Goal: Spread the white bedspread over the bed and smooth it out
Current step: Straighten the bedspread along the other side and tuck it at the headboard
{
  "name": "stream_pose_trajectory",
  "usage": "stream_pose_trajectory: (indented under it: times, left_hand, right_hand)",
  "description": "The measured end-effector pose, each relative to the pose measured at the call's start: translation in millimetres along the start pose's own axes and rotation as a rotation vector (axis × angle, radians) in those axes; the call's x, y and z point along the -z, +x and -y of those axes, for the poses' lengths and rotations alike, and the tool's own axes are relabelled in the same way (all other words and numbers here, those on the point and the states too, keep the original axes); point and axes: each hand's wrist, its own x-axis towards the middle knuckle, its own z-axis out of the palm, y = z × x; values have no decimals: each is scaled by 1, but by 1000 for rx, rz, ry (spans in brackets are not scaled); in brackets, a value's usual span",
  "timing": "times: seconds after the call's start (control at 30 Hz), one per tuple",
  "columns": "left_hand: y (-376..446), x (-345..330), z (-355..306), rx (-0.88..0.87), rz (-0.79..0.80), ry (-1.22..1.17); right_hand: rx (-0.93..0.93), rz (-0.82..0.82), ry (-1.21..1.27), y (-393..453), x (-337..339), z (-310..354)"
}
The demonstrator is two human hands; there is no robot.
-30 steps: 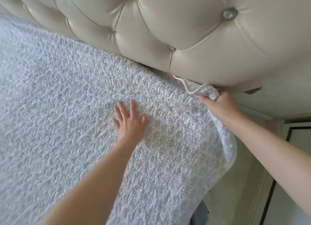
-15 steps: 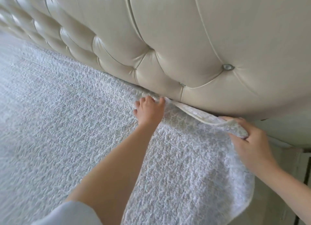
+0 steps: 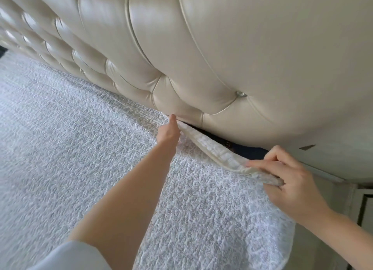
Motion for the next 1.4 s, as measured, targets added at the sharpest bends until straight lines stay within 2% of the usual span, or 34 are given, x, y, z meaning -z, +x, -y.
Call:
stream_pose_trajectory:
  times: [0.13,0.3,0.47,0.57,0.63,0.77,0.87,0.93,1.0,1.17,1.27,1.4]
  left_hand:
    - [2,-10,-2,63,79,-107]
    - [12,-38,5,140,119,-324]
    - [13,-55,11,158,172,-464]
    - [8,-65,17,113,221,-581]
    - [5,-73,28,15,245,-461]
    - [-11,-81,46,-344,236,122]
    - [-10,-84,62,-654,187,535]
    - [-6,-85,70,-782,139,707]
    - [-2,-87,74,-829,119,797]
    - [6,-85,80,-954,76,850]
    - [9,-86,86,-977,69,876]
    - [10,-91,94,-959,55,898]
  right_hand:
    - [-179,-39,-61,-4,17,-20]
    - [-309,-123,-91,-14,37,-57]
    - [-388,-122,-263,-20,35,-103]
    - [-569,-103,-360,-13,29,-133]
    - [-699,-28,-458,-8,25,-151]
    - [-881,84,-550,3,18,-165]
    - [-962,125,-666,9,12,-166]
    - [-956,185,-750,16,6,-159]
    - [-892,238,-741,19,-1,-154]
    - [-737,204,-348,12,-10,-154]
    - [-779,173,-218,13,-14,-153]
    - [-874,157,-172,14,-26,-157]
